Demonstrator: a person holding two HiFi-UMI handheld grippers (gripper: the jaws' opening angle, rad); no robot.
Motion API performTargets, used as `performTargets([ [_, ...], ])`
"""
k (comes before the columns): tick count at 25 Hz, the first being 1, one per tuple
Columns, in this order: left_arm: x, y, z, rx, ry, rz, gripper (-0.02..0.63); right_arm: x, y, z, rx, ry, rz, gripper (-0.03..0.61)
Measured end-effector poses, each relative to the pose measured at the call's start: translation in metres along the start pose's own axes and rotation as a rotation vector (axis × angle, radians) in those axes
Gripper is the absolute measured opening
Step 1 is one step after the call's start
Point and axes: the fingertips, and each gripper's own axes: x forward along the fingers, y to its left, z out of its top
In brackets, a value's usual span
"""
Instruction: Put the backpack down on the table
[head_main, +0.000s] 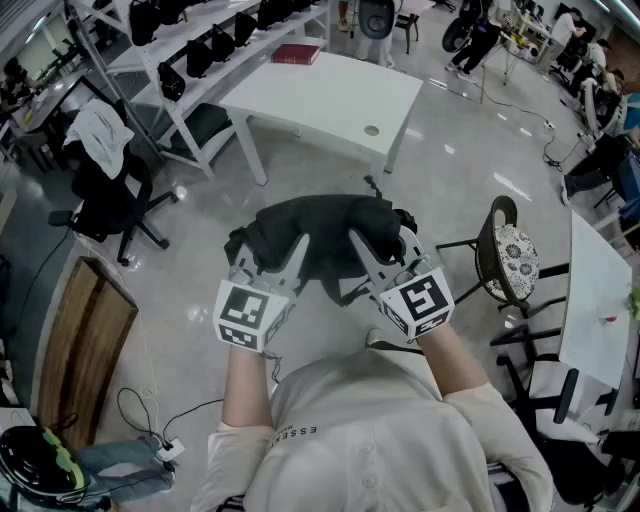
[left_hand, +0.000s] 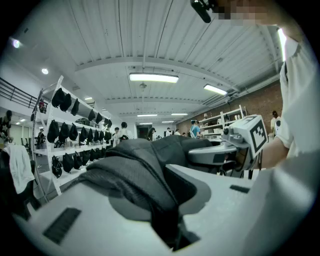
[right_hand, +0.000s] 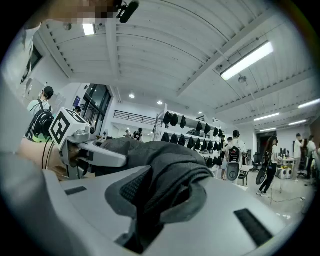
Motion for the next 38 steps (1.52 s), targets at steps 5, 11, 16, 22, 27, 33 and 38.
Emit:
performTargets([
  [5,0.002,0.005,0.001,0.003,0.002,0.007,0.081,0.005,-0.002,-0.001,0.006,0.004,0.000,0.079],
  [11,0.001,0.015,-0.007,-0.011,0.011,0.003,0.081,0.017,0.002,-0.003,0.014,0.014,0.009,0.080],
  [16,0.011,0.021,-0.016,-0.028,0.035,0.015,0.081,0.027,-0.005,-0.016,0.043,0.028,0.034,0.080],
  [22,0.035,0.046,-0.035,-0.048,0.076,0.044,0.081,0.059,-0.022,-0.035,0.083,0.042,0.071,0.080],
  [27,0.075,0.078,-0.042,-0.059,0.090,0.064,0.081,0.102,-0.054,-0.048,0.094,0.044,0.102,0.080],
  [33,0.146,0.137,-0.037,-0.084,0.104,0.101,0.081,0.175,-0.117,-0.056,0.115,0.047,0.138,0.080],
  [38,0.213,0.192,-0.024,-0.105,0.098,0.113,0.081,0.239,-0.178,-0.053,0.111,0.048,0.166,0.080],
])
